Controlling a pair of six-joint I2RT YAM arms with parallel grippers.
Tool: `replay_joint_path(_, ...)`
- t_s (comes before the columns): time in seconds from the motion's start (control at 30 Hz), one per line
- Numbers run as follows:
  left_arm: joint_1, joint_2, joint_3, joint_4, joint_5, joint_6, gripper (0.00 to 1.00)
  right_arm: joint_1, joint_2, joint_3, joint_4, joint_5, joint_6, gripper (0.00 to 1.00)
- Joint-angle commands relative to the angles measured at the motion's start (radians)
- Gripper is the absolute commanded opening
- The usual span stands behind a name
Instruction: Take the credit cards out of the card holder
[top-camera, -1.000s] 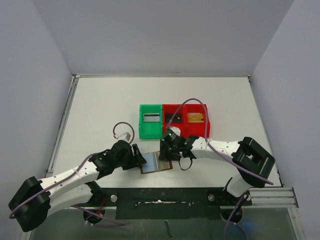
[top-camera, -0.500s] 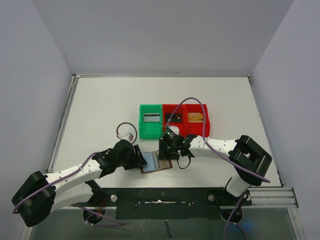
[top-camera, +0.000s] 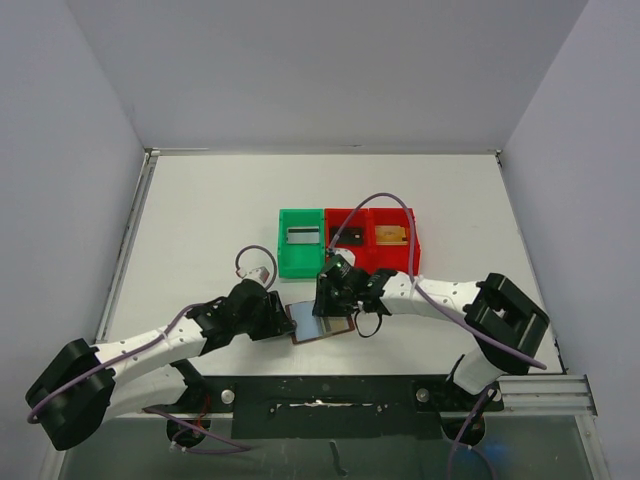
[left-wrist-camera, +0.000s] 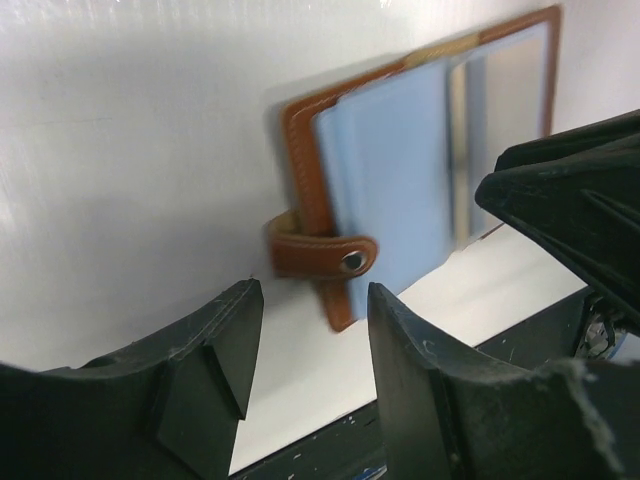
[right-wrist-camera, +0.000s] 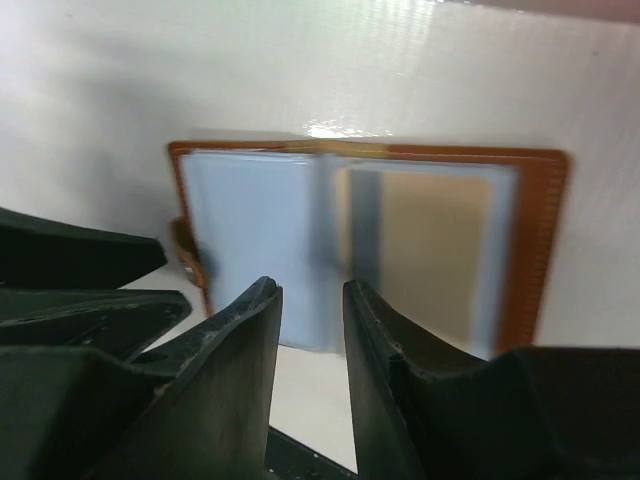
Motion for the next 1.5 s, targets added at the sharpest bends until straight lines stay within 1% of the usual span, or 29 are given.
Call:
replay_joint_path(0.0, -0.004, 0.012, 0.011, 0.047, 0.030, 0.017, 0.45, 0.008, -0.067, 0.005, 0.093, -0.040, 0.008, 0.32)
replay_joint_path(0.13, -0.004, 0.013, 0.017, 0.039, 0.024, 0.021, 0.43, 0.007, -0.081, 0.001, 0.098, -0.041, 0.011, 0.31)
replay_joint_path(0.2, -0.003, 0.012, 0.021, 0.035, 0.023, 0.022, 0.43, 0.007, -0.086, 0.002, 0.075, -0.013, 0.011, 0.31)
replay_joint_path(0.3, -0.004, 0.008, 0.026, 0.028, 0.020, 0.021, 0.43, -0.002, -0.093, 0.009, -0.006, 0.060, 0.013, 0.40)
replay_joint_path(0.4, -0.004, 0.001, 0.035, 0.014, 0.013, 0.024, 0.46, -0.019, -0.082, 0.033, -0.104, 0.126, 0.000, 0.46)
replay_joint_path(0.5, -0.004, -0.010, 0.046, -0.002, 0.000, 0.028, 0.48, -0.021, -0.071, 0.049, -0.152, 0.172, -0.011, 0.50)
replay_joint_path(0.67, -0.004, -0.002, 0.072, -0.020, -0.003, 0.042, 0.50, -0.021, -0.028, 0.073, -0.182, 0.185, -0.030, 0.51)
replay_joint_path(0.87, -0.004, 0.015, 0.085, -0.011, 0.005, 0.053, 0.51, -0.021, 0.014, 0.070, -0.151, 0.153, -0.037, 0.51)
replay_joint_path(1.03, -0.005, 0.066, 0.097, 0.003, 0.029, 0.072, 0.51, -0.019, 0.049, 0.070, -0.143, 0.134, -0.040, 0.51)
replay_joint_path(1.13, -0.007, 0.106, 0.103, 0.007, 0.035, 0.085, 0.51, -0.011, 0.058, 0.075, -0.140, 0.130, -0.042, 0.46)
replay_joint_path(1.3, -0.019, 0.155, 0.115, 0.007, 0.034, 0.098, 0.49, 0.006, 0.054, 0.104, -0.169, 0.161, -0.043, 0.30)
replay_joint_path(1.47, -0.029, 0.169, 0.122, -0.007, 0.014, 0.098, 0.47, 0.026, 0.051, 0.144, -0.228, 0.209, -0.045, 0.23)
